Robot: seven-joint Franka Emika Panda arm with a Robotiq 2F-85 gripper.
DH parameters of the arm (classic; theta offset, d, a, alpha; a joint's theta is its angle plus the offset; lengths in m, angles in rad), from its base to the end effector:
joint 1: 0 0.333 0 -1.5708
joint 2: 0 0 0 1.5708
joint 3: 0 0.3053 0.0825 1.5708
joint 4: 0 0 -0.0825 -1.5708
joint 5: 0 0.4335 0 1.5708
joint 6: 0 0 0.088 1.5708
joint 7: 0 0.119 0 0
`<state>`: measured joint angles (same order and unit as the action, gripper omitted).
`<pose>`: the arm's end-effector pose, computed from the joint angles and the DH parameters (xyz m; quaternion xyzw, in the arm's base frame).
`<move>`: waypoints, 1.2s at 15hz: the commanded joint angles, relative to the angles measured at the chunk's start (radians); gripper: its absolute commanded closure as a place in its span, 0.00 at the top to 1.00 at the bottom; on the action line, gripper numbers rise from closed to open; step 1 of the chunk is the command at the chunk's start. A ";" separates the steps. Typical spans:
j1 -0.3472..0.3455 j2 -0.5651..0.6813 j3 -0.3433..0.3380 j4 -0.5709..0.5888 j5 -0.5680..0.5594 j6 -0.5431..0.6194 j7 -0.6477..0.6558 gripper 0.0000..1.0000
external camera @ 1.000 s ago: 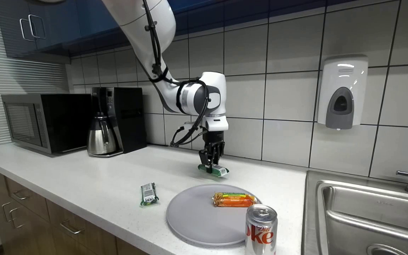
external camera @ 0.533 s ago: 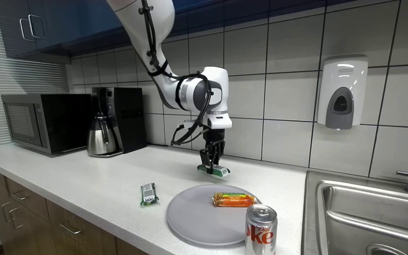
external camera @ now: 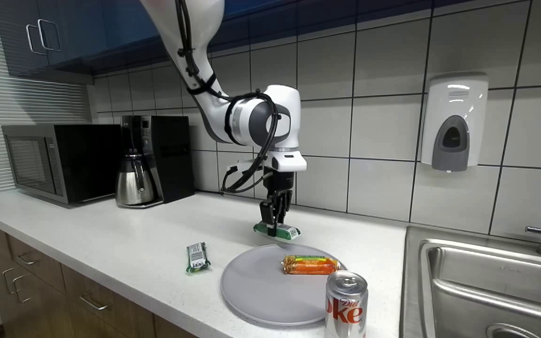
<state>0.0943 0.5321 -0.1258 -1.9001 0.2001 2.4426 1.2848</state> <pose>0.6607 -0.0184 0.1636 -0.7478 0.6630 0.0121 0.0322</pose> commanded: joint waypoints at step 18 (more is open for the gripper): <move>-0.089 -0.070 0.007 -0.150 -0.020 0.061 -0.565 0.18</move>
<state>0.0254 0.5011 -0.1284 -2.0070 0.1883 2.4924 0.7976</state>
